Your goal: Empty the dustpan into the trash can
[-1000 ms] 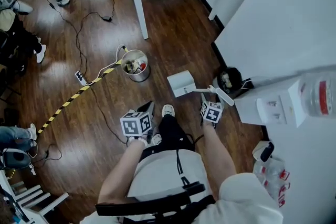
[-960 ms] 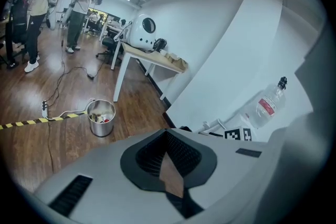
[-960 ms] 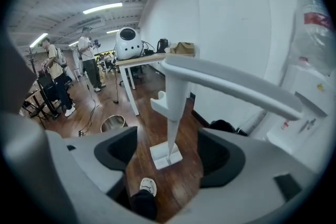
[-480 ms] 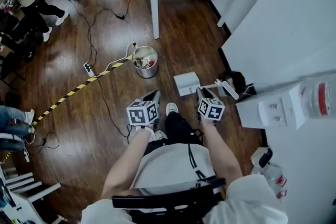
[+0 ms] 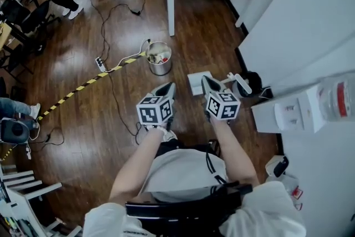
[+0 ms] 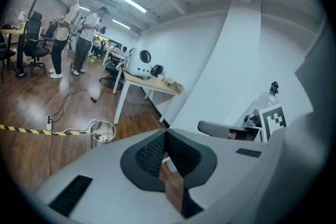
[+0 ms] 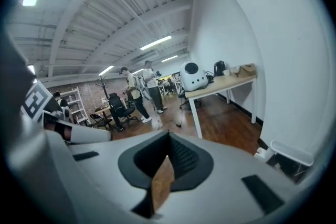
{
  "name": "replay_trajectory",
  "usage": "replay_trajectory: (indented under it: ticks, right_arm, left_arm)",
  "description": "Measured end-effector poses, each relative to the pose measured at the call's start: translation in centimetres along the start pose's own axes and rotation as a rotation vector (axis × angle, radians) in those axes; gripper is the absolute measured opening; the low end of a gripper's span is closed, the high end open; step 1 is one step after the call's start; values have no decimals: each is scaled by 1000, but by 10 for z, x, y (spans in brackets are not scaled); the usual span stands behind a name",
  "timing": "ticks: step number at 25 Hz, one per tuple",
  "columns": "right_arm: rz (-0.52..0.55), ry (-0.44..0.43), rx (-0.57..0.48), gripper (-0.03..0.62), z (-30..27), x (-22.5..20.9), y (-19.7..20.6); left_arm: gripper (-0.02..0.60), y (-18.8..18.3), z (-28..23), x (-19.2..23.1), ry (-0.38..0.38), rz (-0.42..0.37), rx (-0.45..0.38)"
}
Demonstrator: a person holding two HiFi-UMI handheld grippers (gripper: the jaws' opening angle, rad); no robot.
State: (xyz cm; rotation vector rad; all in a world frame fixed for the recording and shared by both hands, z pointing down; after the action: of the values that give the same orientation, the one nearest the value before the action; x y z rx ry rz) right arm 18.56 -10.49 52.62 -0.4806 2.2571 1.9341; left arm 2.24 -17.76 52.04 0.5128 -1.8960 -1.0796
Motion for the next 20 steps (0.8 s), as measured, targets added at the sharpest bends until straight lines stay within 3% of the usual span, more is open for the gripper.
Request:
replay_trajectory:
  ticks: [6, 13, 20]
  right_arm:
    - [40, -46, -38, -2, 90, 14, -14]
    - [11, -67, -37, -2, 193, 17, 10]
    - [-8, -82, -34, -2, 262, 46, 22]
  left_arm:
    - [-3, 28, 47, -62, 4, -3, -42]
    - [-3, 85, 117, -128, -7, -13, -34]
    - [-3, 111, 190, -162, -15, -35, -39]
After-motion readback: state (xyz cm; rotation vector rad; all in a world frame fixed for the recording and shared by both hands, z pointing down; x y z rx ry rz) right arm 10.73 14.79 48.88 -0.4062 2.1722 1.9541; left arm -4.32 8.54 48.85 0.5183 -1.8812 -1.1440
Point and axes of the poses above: the fingertips, and each gripper's own axes: z backward along the fingers, x to its left, y out of its underside, the point moved 5 cm from there along z, backward along the fingers, and after that the axes turned 15 degrees about -x, right-handed, at the moved point
